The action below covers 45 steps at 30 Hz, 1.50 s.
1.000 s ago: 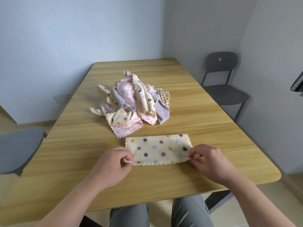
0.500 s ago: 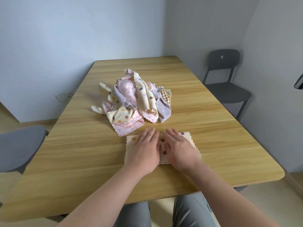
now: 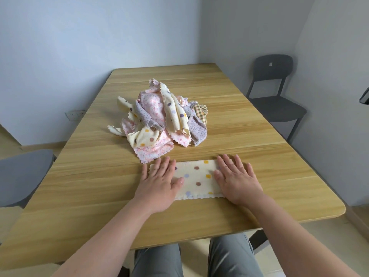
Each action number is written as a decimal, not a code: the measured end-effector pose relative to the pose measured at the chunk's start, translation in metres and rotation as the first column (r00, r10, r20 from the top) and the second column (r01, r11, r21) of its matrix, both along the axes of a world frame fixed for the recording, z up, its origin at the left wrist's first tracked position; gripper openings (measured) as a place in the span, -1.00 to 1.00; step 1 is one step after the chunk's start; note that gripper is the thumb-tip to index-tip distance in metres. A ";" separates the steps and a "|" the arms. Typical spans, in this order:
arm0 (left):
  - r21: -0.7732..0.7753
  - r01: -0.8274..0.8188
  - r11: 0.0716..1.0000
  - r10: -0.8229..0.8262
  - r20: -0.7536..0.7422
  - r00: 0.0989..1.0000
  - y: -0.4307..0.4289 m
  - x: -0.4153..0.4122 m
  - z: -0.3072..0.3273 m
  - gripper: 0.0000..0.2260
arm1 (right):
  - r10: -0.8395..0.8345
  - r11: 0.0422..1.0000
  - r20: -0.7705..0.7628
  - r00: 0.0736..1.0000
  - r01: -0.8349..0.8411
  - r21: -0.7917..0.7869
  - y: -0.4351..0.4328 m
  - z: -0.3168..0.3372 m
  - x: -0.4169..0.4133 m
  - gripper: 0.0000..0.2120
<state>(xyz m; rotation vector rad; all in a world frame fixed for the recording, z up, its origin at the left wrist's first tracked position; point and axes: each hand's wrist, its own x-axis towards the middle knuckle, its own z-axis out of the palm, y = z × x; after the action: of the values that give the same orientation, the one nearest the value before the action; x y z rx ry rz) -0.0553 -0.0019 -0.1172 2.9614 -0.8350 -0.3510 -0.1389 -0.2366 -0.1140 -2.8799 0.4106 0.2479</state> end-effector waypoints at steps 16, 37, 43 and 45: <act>0.028 0.149 0.989 -0.149 0.032 0.988 -0.055 -0.021 0.000 -0.02 | -0.337 0.894 0.300 0.892 0.204 0.398 -0.009 0.026 0.007 -0.83; -0.151 0.206 0.967 -0.223 -0.105 0.969 -0.116 -0.054 0.006 0.11 | -0.166 0.976 0.536 0.828 0.062 0.207 0.012 0.086 -0.009 -0.83; -0.588 0.015 0.809 -0.234 -0.298 0.925 -0.064 -0.015 0.041 -0.07 | -0.254 0.940 0.506 0.824 0.088 0.329 0.016 0.085 -0.014 -0.79; -0.645 -0.030 0.763 -0.097 -0.160 0.982 -0.035 -0.002 0.034 -0.37 | -0.272 0.920 0.474 0.837 0.082 0.383 0.022 0.082 -0.014 -0.75</act>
<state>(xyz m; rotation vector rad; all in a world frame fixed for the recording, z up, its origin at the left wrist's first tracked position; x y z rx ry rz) -0.0570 -0.0372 -0.0829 2.2304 -0.7842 -0.2616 -0.1531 -0.2143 -0.0320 -2.3980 0.4697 -0.4471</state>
